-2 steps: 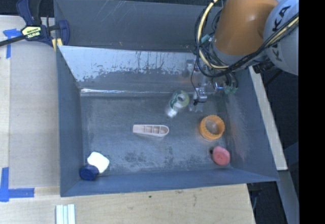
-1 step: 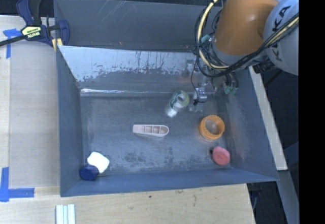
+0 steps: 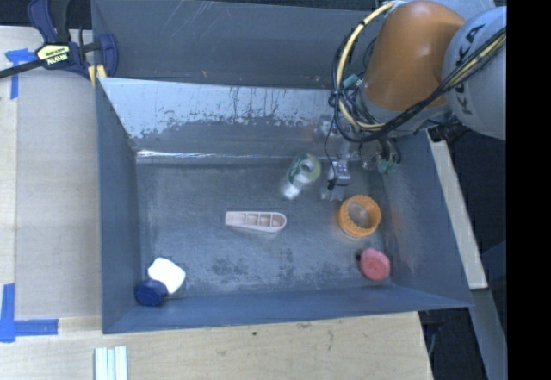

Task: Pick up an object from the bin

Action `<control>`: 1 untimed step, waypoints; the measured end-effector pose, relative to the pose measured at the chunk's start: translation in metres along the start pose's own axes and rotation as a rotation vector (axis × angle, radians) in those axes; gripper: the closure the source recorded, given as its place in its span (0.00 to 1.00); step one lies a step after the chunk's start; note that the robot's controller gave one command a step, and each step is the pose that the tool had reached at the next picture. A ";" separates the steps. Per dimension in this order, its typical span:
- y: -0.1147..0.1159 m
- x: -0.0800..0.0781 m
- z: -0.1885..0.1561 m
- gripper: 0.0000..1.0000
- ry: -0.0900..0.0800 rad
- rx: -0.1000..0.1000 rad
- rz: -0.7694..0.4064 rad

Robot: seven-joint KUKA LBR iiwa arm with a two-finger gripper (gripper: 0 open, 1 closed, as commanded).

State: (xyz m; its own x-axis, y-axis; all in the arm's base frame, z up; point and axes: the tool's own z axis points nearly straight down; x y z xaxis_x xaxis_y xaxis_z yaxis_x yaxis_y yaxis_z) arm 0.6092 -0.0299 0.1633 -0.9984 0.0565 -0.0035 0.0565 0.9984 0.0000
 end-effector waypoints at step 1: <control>0.004 -0.006 -0.004 0.00 -0.007 0.000 -0.006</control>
Offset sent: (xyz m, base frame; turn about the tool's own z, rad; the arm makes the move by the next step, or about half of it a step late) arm 0.0016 -0.0058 -0.0517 0.1406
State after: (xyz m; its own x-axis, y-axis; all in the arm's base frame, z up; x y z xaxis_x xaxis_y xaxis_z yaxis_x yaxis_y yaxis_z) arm 0.6158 -0.0268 0.1671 -0.9987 0.0500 -0.0107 0.0500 0.9987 0.0001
